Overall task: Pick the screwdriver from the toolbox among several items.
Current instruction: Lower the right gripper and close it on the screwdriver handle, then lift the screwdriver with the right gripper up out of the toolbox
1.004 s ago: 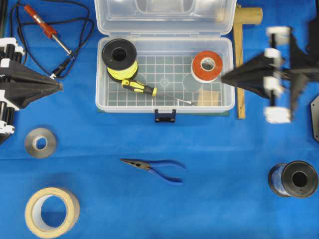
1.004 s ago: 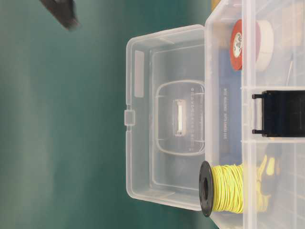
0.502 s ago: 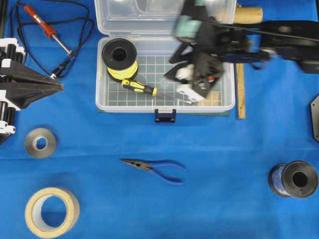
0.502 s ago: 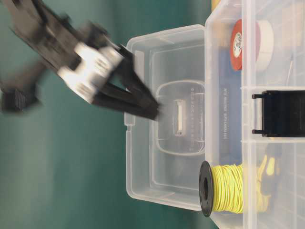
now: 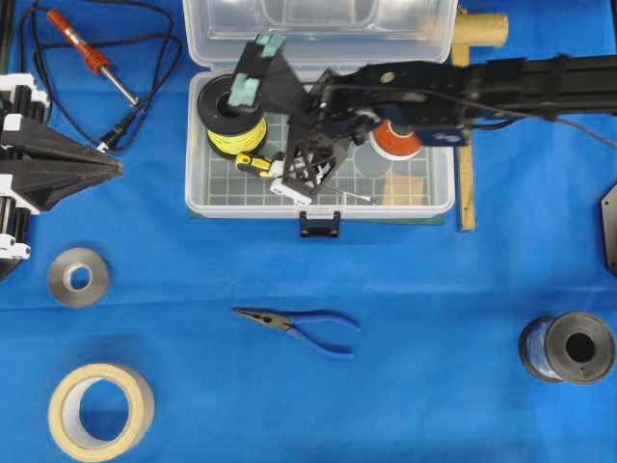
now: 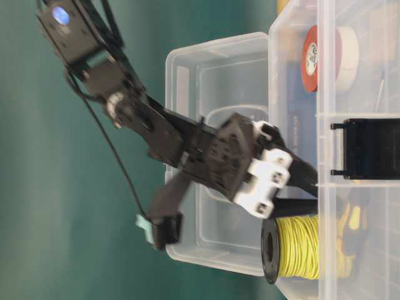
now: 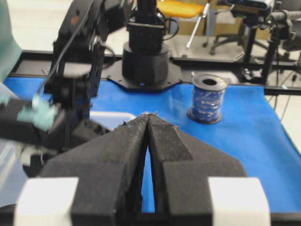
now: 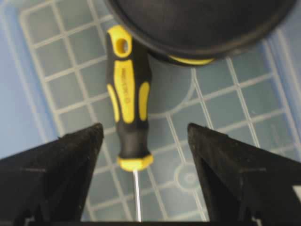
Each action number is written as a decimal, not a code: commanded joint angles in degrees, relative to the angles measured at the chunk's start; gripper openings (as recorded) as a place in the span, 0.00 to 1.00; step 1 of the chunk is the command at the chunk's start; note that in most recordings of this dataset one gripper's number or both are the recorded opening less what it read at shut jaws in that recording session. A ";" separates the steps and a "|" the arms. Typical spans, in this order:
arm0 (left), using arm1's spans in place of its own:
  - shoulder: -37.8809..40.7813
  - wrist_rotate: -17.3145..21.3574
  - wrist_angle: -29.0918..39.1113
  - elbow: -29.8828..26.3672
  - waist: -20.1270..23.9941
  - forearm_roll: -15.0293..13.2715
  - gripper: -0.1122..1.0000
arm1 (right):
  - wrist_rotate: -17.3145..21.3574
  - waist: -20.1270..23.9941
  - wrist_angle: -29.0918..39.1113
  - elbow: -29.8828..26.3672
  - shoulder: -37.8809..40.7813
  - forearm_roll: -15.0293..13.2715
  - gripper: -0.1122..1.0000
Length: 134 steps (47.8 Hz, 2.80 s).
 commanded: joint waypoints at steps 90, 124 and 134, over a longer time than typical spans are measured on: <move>0.00 0.09 -0.18 -0.53 0.70 -0.09 0.10 | 15.38 18.11 4.92 -8.70 2.37 -8.17 0.33; -0.70 0.00 0.88 -0.62 0.70 -0.09 0.10 | 16.00 18.81 9.58 -7.65 -3.96 -10.90 0.79; -1.41 -1.14 1.85 -0.44 0.70 -0.09 0.10 | 16.17 20.13 11.25 -2.90 -16.79 -17.05 0.78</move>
